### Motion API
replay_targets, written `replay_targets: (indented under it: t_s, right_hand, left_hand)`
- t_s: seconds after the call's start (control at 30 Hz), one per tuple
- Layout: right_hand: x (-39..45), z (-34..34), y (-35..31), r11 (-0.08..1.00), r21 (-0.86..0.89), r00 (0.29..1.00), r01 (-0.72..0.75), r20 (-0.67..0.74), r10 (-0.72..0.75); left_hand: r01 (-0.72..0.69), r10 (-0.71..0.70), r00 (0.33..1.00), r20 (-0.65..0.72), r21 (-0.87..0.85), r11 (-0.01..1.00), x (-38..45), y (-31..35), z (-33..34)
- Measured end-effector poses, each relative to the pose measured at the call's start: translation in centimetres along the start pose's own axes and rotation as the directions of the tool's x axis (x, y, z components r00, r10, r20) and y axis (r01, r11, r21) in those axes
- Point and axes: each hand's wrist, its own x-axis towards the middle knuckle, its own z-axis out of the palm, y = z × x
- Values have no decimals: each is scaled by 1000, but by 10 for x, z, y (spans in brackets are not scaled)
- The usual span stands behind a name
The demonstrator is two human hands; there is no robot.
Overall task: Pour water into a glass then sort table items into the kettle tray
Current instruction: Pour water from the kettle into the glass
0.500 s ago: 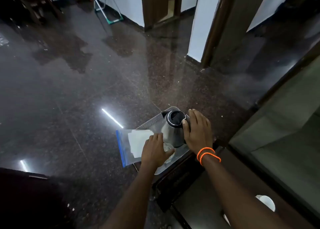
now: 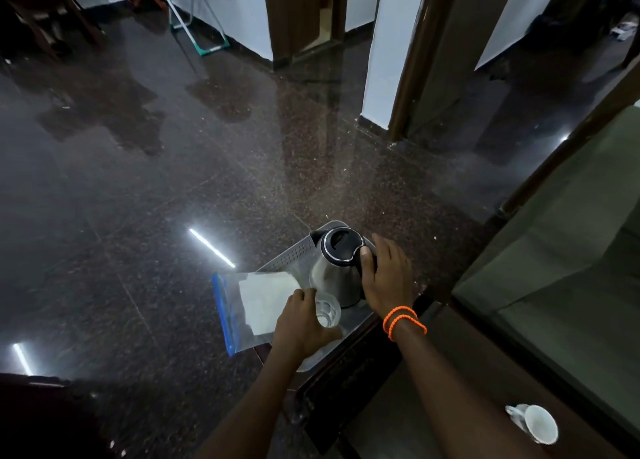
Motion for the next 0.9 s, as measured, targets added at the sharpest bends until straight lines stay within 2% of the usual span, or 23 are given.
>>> replay_targets:
  t_s: [0.1,0.17,0.23,0.33,0.4,0.53,0.63,0.8,0.9]
  right_hand:
    - [2,1,1,957,205,975,-205,-39,217]
    - [1,4,3,879,315,926,-359,5,377]
    - [1,5,2,806,367,877,-466,66,477]
    - [2,0,-4,640,444,754,-627,137,643]
    - [2,-3,-10,555,490,695,-673,161,701]
    - [7,-2,-20,491,523,634,-697,131,762]
    - [18,-23,-33,471,542,615,-696,112,780]
    - [53,-91,-65,419,689,660,-591,115,742]
    - [84,-146,-95,481,717,717,-504,37,696]
  left_hand:
    - [-94,90,988,-124,-24,995,-13,8,-32]
    - [-185,181,965,-188,-5,983,-14,13,-58]
    - [-249,249,944,-218,28,968,-10,17,-84]
    - [-290,305,927,-217,98,952,5,20,-119]
    - [-291,314,923,-221,134,947,15,21,-137]
    - [-265,291,917,-274,128,956,28,25,-168]
    - [-241,267,910,-317,119,963,30,34,-190]
    - [-242,248,911,-331,60,969,12,73,-233]
    - [-270,264,905,-334,29,963,-6,102,-267]
